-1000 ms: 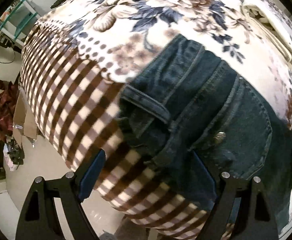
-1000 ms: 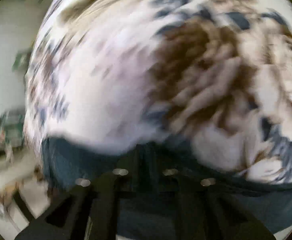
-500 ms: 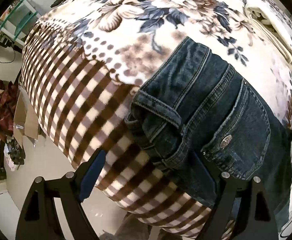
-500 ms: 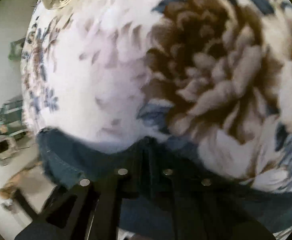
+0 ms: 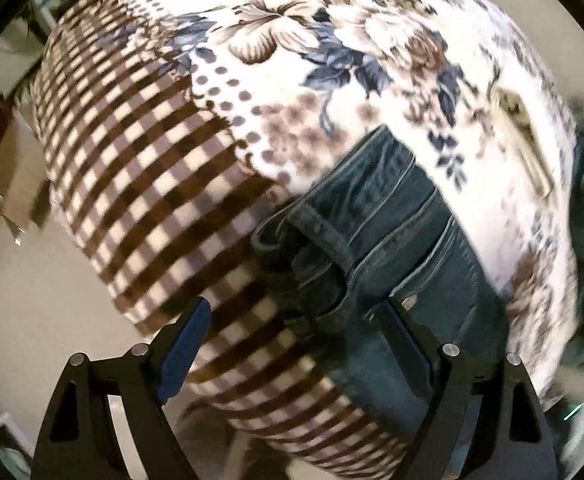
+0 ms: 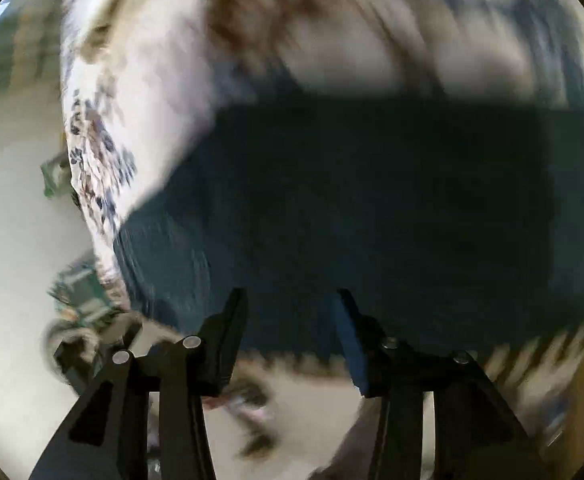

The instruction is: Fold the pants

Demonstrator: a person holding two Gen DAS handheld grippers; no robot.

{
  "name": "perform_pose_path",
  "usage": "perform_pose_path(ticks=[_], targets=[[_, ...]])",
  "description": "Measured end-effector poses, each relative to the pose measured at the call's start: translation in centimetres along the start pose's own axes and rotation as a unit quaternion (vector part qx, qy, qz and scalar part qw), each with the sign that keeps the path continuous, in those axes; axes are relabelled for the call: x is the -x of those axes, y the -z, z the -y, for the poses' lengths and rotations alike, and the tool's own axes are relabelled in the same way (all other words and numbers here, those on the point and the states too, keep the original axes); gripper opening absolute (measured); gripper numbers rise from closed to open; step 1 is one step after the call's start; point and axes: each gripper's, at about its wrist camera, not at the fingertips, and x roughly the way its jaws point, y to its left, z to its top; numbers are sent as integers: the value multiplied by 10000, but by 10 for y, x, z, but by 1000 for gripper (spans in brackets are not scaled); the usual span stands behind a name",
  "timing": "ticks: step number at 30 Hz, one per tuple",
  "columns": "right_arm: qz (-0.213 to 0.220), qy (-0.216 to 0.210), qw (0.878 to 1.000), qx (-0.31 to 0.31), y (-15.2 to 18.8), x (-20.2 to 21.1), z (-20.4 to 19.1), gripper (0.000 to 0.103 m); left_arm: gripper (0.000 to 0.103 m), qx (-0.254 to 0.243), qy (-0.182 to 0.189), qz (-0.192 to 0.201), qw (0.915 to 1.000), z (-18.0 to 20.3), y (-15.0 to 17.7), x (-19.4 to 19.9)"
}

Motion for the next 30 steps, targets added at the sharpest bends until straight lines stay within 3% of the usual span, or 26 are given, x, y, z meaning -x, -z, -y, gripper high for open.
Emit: perform_pose_path(ticks=[2,4,5,7,8,9,14,20,25,27,30], targets=[[-158,-278,9980,-538,16,-30,19,48,84,105,117,73,9998,-6,-10,-5],[-185,-503,9936,-993,26,-49,38,48,58,121,254,169,9995,-8,-17,-13],[-112,-574,9919,-1126,29,-53,44,48,29,122,279,196,9993,-11,-21,-19],[232,-757,9882,-1310,35,-59,50,42,26,122,317,224,9992,-1,-18,-25],[434,-623,9889,-1278,39,-57,49,17,21,137,366,289,9988,0,-16,-24],[591,-523,9887,-1274,44,-55,49,10,18,133,421,356,9984,-2,-15,-22],[793,-240,9917,-985,75,-42,40,5,15,-129,544,617,9965,-6,-1,1],[489,69,9959,-760,71,-36,51,5,15,28,390,237,9990,-28,5,-21],[-306,811,9960,207,57,-27,24,28,21,136,353,-5,9993,-33,1,-36],[-270,795,9941,686,56,0,3,55,24,152,418,-80,9990,-32,0,-29],[21,674,9895,1277,34,36,-34,63,29,137,344,38,9993,-26,1,-4]])
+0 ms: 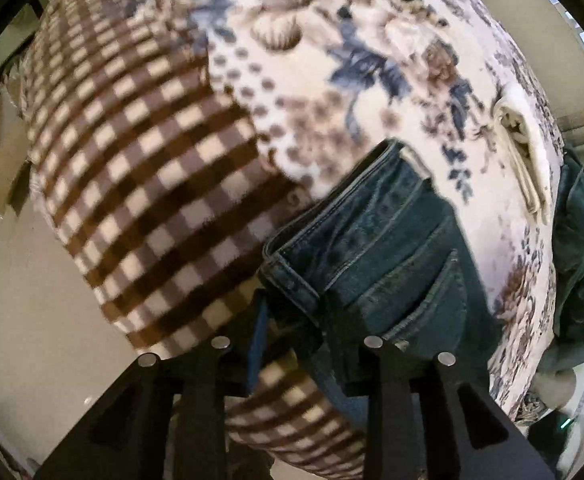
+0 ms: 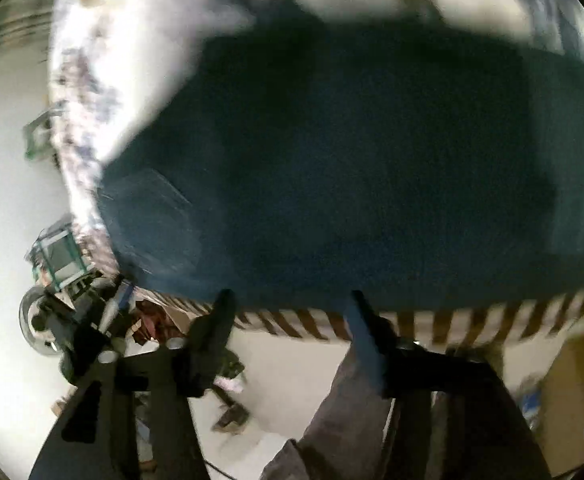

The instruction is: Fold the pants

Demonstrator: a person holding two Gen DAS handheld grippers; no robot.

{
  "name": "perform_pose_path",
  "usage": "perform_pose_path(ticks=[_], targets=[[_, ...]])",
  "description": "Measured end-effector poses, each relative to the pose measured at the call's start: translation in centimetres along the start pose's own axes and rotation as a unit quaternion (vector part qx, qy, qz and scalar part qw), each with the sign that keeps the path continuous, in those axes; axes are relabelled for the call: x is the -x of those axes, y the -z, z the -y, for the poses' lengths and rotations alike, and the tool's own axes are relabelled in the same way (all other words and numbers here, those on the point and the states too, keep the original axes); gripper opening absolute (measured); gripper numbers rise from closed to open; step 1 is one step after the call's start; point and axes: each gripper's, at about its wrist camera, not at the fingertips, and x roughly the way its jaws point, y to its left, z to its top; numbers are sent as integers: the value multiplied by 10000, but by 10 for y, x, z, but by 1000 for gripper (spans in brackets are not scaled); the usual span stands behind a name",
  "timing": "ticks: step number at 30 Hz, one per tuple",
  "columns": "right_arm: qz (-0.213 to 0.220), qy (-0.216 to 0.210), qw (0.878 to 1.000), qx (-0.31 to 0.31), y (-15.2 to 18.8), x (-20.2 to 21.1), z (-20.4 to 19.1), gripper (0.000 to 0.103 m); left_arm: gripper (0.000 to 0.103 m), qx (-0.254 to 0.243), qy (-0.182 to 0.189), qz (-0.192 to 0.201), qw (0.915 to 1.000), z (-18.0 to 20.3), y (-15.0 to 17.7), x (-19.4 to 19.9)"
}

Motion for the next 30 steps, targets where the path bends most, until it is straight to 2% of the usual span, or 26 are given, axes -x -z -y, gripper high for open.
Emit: perform_pose_path(ticks=[1,3,5,7,10,11,12,13,14,16,17,20,22,24,26,28,29,30], targets=[[98,36,9997,213,-16,8,-10,63,35,-75,-98,59,9999,6,0,8],[399,214,9974,568,-55,14,-29,64,81,-315,-408,226,9984,24,1,22],[471,503,9944,806,-92,7,-42,64,90,-629,-581,372,9956,44,4,28],[384,660,9926,944,-123,-6,-48,64,90,-1096,-778,571,9893,70,7,28],[186,504,9946,885,-141,-21,-32,63,90,-1496,-767,553,9842,99,11,14],[181,391,9960,777,-151,-26,-33,52,90,-1574,-742,463,9837,105,12,8],[184,292,9972,661,-158,-33,-32,13,90,-1653,-706,362,9830,112,13,-1],[175,243,9976,620,-163,-37,-34,8,90,-1735,-699,314,9818,119,14,-8],[397,455,9957,700,-160,-31,-37,5,90,-1830,-713,247,9802,124,17,-15],[678,686,9923,773,-164,-32,-50,3,90,-1919,-697,153,9788,130,21,-21],[721,716,9925,682,-164,-29,-46,0,90,-1951,-723,129,9780,132,23,-24],[928,754,9921,384,-172,-21,-41,1,90,-1962,-736,-1,9778,131,30,-27],[944,391,9942,345,-167,-7,-40,1,90,-1968,-775,-46,9774,128,34,-27],[776,-30,9957,508,-149,-2,-43,1,90,-1986,-807,-65,9767,125,38,-25],[463,-48,9963,721,-133,-13,-44,1,90,-2028,-857,-81,9754,125,42,-26],[330,255,9970,655,-131,-37,-32,1,90,-2086,-913,-112,9737,129,46,-29],[617,771,9940,463,-134,-42,-17,1,90,-2137,-930,-139,9724,132,48,-30],[875,910,9915,320,-137,-41,-6,0,90,-2199,-944,-149,9708,137,49,-31]])
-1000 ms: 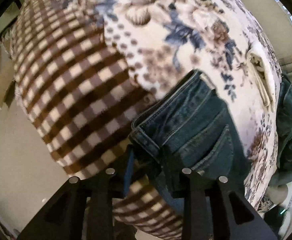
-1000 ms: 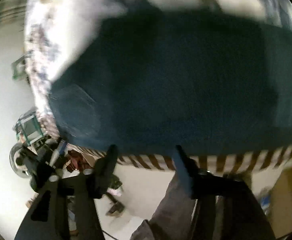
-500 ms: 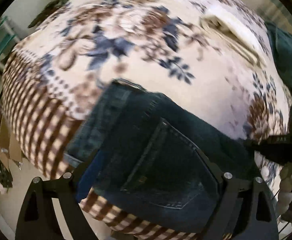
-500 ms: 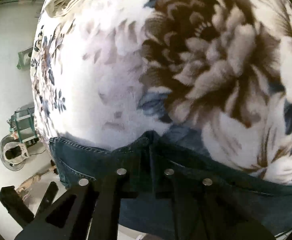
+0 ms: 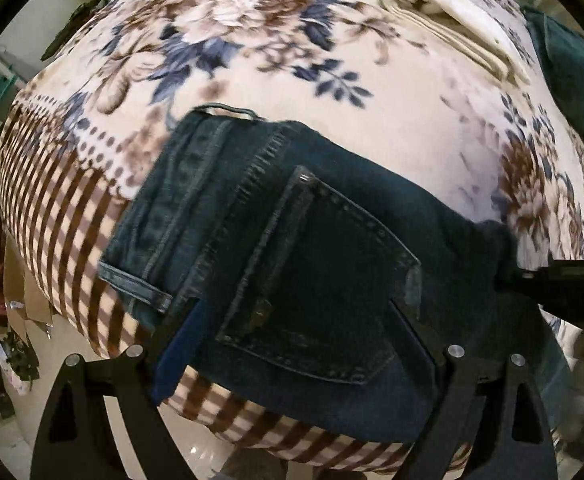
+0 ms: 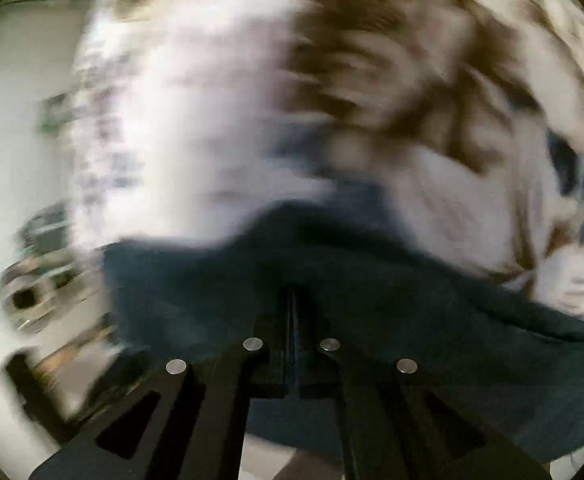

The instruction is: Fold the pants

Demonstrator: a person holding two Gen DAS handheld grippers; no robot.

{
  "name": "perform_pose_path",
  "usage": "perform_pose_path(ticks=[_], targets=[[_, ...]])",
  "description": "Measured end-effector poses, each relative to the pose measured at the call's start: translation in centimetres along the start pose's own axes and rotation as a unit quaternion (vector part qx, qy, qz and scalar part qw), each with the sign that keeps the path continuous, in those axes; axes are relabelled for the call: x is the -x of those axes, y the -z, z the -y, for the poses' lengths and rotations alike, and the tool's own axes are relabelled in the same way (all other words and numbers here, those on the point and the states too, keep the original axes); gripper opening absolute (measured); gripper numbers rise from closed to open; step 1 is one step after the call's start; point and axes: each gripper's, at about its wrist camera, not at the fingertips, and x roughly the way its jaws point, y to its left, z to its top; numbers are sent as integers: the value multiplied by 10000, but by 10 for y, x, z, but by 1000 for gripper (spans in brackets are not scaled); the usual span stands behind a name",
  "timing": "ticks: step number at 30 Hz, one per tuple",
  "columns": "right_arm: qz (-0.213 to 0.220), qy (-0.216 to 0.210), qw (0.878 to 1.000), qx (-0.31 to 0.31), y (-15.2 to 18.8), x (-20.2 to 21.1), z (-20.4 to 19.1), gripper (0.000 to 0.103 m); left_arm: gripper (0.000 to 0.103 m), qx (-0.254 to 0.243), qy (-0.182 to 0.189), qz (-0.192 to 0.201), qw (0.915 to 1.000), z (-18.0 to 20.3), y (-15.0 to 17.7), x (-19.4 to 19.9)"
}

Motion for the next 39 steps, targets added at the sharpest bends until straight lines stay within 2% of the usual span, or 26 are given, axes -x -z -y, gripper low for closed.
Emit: perform_pose_path(ticks=[3,5,7,8,9,13,16,19,21,23,24,26,27,28,29,33,36,39], targets=[[544,-532,9927,-940,3,20,37,3,90,-246,-97,123,9996,17,1,8],[946,-879,9850,-1145,19,52,57,6,90,-423,-128,216,9988,32,5,14],[1205,-1163,9761,-1388,46,86,92,36,90,-572,-75,229,9981,50,10,18],[1281,-1226,9717,-1559,64,99,115,63,90,-672,-34,212,9975,63,14,19],[1329,-1259,9684,-1691,75,108,134,73,90,-754,-7,198,9970,74,16,19],[1466,-915,9551,-2406,135,148,250,73,90,-1183,239,37,9927,137,35,16],[1642,-594,9405,-2915,176,168,321,73,90,-1663,326,-32,9855,196,52,8],[1689,-909,9271,-3221,189,182,376,73,90,-1956,317,-120,9801,243,61,-7],[1606,-1249,9262,-3174,171,178,399,73,90,-2067,176,-169,9781,273,61,-26],[1431,-1325,9321,-3053,146,167,398,73,90,-2082,-21,-212,9779,290,57,-46],[1204,-1380,9396,-2891,130,157,397,69,90,-2083,-100,-248,9777,295,54,-55],[928,-1467,9440,-2805,104,135,392,60,90,-2026,-328,-370,9780,303,49,-77],[897,-1365,9477,-2744,97,129,388,53,93,-1998,-401,-398,9782,304,46,-84],[912,-1136,9522,-2686,85,122,387,52,94,-1956,-460,-412,9787,305,44,-88],[957,-1071,9521,-2701,79,119,389,51,95,-1903,-484,-384,9798,305,40,-89],[1000,-1333,9423,-2902,82,117,401,51,95,-1747,-583,-364,9822,304,31,-85],[1077,-1410,9432,-2809,92,130,399,52,95,-1538,-475,-372,9863,305,25,-71],[903,-1837,9249,-3204,100,129,399,52,95,-1642,-416,-166,9854,317,36,-49]])
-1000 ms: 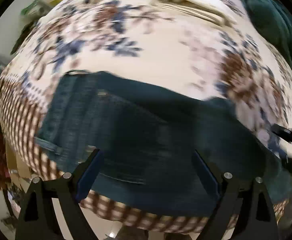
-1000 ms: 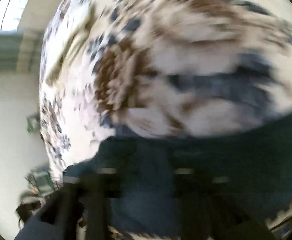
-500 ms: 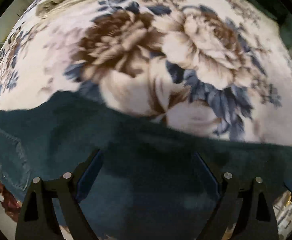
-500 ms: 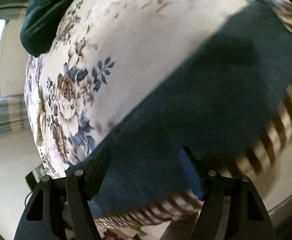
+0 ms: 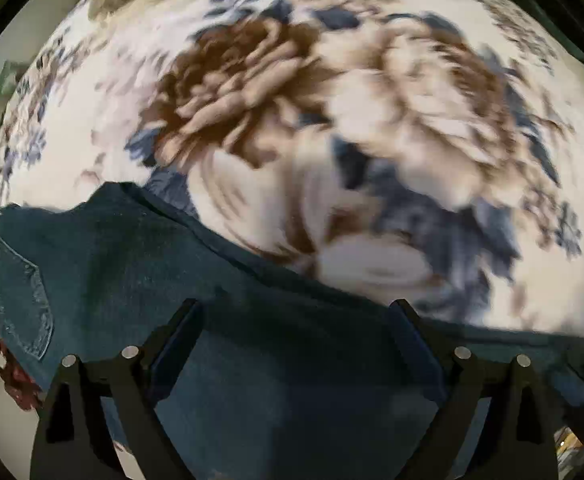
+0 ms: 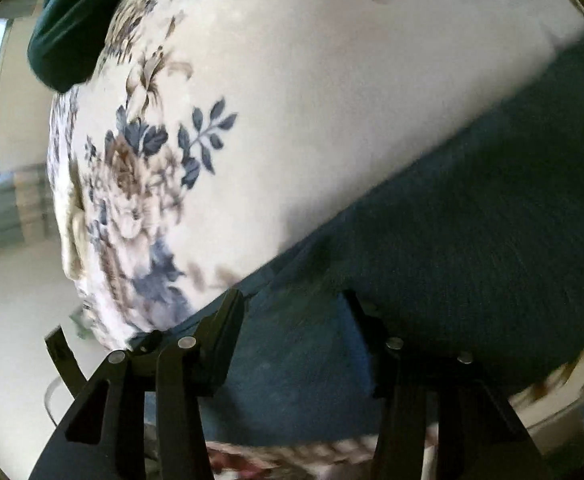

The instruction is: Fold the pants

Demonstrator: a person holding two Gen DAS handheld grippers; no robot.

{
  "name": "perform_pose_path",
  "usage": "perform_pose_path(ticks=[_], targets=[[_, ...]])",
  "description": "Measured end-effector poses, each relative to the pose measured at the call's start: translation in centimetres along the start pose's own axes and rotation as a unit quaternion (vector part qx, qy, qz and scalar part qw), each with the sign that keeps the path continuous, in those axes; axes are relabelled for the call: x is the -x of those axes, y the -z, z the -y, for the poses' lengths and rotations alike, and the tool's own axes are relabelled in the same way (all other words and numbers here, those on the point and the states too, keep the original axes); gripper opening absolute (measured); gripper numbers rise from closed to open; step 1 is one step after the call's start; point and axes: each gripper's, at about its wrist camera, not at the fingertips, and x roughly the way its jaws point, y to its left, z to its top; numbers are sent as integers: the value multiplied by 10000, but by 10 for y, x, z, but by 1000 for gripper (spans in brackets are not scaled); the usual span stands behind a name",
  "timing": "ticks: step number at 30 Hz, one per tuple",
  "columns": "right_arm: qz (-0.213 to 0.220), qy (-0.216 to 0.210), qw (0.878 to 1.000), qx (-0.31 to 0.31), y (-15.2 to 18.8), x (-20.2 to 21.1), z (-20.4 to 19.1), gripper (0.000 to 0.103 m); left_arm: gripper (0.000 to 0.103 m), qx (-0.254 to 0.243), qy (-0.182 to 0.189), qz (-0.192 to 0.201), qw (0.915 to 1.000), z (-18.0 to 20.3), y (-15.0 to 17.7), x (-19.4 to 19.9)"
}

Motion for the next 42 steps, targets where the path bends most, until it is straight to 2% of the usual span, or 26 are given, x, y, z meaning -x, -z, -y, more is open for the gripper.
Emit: perform_pose_path(ticks=[2,3,5,7,8,16,18,20,22,23,24,28,30,33,35,36,37,40,42], targets=[[-80,170,9994,-289,-1,-11,-2,50,95,-106,5,94,9999,13,6,10],[-44,380,9982,-459,-2,-16,0,36,95,-157,15,89,9998,21,8,11],[12,582,9952,-784,-4,-21,6,19,95,-235,52,38,9997,33,12,12],[88,579,9935,-973,-4,-17,7,11,95,-298,114,-7,9995,42,13,12],[151,581,9932,-994,-4,-15,6,4,95,-341,106,4,9994,46,13,12],[333,555,9932,-968,-10,-11,-9,3,95,-400,152,-10,9991,60,16,10],[255,512,9953,-777,-16,-14,-10,3,95,-433,151,-21,9989,72,20,2],[92,247,9985,-476,-17,-9,-7,5,95,-488,215,-27,9986,77,29,4],[84,-87,9995,-304,-12,9,5,18,95,-567,307,1,9979,84,32,9],[194,-66,9995,-228,-8,23,14,45,95,-635,355,41,9973,88,34,13],[390,-39,9990,-203,-3,41,27,64,95,-693,374,53,9969,91,36,15],[1289,158,9886,-760,16,115,100,65,95,-912,652,-176,9935,112,53,10],[1631,88,9810,-1045,18,138,136,65,95,-990,834,-471,9905,125,64,-2],[1903,-77,9745,-1185,5,146,174,65,95,-1025,991,-771,9868,136,75,-23],[2083,-315,9714,-1096,-8,142,190,65,96,-1052,932,-722,9874,140,77,-35],[2173,-478,9694,-1034,-13,140,197,65,102,-1037,975,-712,9873,141,77,-39],[2257,-663,9667,-1006,-17,137,203,65,103,-1005,1063,-718,9866,141,77,-42],[2646,-1407,9496,-917,-19,137,218,65,103,-1015,929,-735,9878,144,84,-51],[2744,-1733,9420,-857,-22,135,222,65,103,-1013,790,-723,9891,150,87,-55]])
